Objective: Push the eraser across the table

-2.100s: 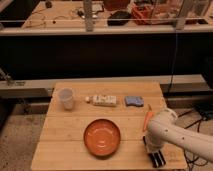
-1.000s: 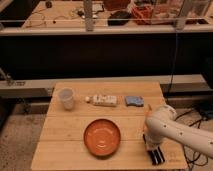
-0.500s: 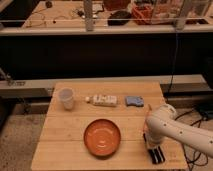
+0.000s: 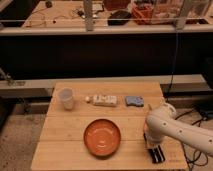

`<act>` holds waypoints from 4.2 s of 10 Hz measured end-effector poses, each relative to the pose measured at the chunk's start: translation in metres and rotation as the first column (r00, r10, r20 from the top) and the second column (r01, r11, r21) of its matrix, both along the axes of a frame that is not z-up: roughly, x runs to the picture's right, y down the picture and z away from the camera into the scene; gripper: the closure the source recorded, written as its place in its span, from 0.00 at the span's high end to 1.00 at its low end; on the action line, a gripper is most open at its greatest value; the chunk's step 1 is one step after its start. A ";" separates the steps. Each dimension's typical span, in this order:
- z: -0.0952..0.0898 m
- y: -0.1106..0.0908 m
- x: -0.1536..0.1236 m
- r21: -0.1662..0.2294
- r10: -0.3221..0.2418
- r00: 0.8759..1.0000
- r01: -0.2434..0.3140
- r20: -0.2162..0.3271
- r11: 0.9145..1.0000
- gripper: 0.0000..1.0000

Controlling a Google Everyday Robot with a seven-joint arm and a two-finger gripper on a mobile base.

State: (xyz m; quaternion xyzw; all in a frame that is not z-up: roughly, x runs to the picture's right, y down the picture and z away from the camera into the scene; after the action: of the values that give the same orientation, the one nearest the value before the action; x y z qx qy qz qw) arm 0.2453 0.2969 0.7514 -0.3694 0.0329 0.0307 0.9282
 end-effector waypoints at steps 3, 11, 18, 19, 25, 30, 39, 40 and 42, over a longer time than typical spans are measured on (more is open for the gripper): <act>0.004 -0.003 0.002 -0.004 -0.008 1.000 0.008 -0.003 1.000 0.00; 0.005 -0.006 0.002 -0.007 -0.017 1.000 0.017 -0.007 1.000 0.00; 0.009 -0.009 -0.001 -0.006 -0.032 0.999 0.032 -0.013 0.999 0.00; 0.009 -0.010 -0.002 -0.006 -0.037 0.999 0.037 -0.013 0.999 0.00; 0.015 -0.016 -0.009 -0.004 -0.052 0.998 0.052 -0.019 0.999 0.00; 0.015 -0.015 -0.009 -0.004 -0.052 0.998 0.052 -0.019 0.999 0.00; 0.014 -0.016 -0.010 -0.004 -0.056 0.998 0.056 -0.022 0.998 0.00; 0.016 -0.020 -0.020 0.005 -0.063 0.998 0.063 -0.021 0.998 0.00; 0.018 -0.024 -0.029 0.010 -0.070 0.997 0.070 -0.021 0.998 0.00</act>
State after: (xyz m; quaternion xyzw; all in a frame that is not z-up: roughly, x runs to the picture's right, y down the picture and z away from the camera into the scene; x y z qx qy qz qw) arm 0.2165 0.2732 0.7698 -0.3625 0.0552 0.0024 0.9303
